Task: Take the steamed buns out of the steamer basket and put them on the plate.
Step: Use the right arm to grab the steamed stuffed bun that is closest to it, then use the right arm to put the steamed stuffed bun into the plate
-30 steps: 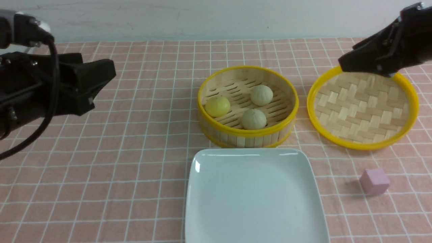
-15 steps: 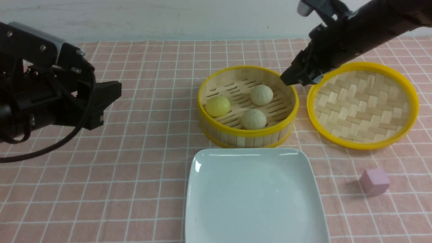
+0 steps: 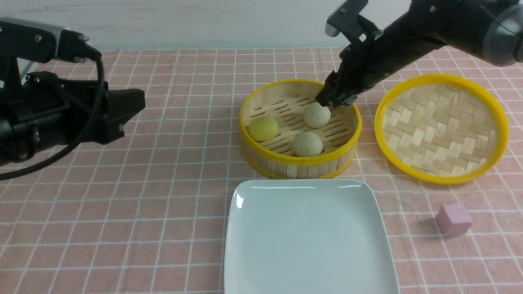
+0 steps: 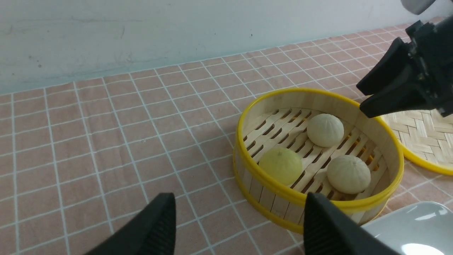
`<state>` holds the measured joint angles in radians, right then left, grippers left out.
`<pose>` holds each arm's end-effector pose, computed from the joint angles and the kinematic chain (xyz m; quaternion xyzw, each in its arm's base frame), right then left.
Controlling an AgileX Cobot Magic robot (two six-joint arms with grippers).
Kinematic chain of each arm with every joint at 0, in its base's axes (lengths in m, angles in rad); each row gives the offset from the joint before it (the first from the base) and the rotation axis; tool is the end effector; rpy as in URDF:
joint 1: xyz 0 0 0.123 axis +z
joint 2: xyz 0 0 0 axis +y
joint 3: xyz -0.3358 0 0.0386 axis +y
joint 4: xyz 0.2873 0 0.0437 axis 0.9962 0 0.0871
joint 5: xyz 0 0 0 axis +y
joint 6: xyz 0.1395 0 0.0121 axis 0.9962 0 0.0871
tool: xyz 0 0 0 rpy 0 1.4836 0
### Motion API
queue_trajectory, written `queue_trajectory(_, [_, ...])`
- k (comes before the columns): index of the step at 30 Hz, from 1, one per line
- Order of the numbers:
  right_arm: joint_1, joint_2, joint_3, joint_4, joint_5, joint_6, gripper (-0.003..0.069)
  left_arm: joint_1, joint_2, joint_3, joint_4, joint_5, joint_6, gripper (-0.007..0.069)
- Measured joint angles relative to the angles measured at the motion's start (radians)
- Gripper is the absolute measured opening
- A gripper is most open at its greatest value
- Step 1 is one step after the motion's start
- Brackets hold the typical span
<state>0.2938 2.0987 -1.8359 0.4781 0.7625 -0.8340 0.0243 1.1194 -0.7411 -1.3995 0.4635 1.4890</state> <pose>0.5383 0.2094 0.2589 -0.3990 0.8402 0.1205 0.3470 0.2897 -0.0547 0.3303 0.1613 0.7993 -0.1500 0.5591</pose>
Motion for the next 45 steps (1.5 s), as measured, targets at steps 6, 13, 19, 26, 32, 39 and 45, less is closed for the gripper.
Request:
queue_trajectory(6, [0.0,0.063,-0.01,0.0,-0.055,0.0,0.0369,0.0,0.0,0.0,0.0,0.0,0.0,0.0489])
queue_trajectory(13, [0.0,0.114,-0.01,0.008,-0.073,0.0,0.0369,0.0,0.0,0.0,0.0,0.0,-0.003,0.0489])
queue_trajectory(19, [0.0,0.13,-0.01,0.008,-0.096,0.0,0.0358,0.0,0.0,0.0,0.0,0.0,-0.003,0.0489])
queue_trajectory(26, [0.0,0.139,-0.013,0.008,-0.149,0.0,0.0231,0.0,0.0,0.0,0.0,0.0,-0.003,0.0489])
queue_trajectory(32, [0.0,0.157,-0.018,0.015,-0.171,-0.001,0.0054,0.0,0.0,0.0,0.0,0.0,-0.003,0.0489])
queue_trajectory(39, [0.0,0.16,-0.088,0.022,-0.111,-0.003,0.0018,0.0,0.0,0.0,0.0,0.0,-0.003,0.0489])
queue_trajectory(45, [0.0,0.12,-0.211,-0.002,0.045,0.002,0.0018,0.0,0.0,0.0,0.0,-0.001,-0.003,0.0489])
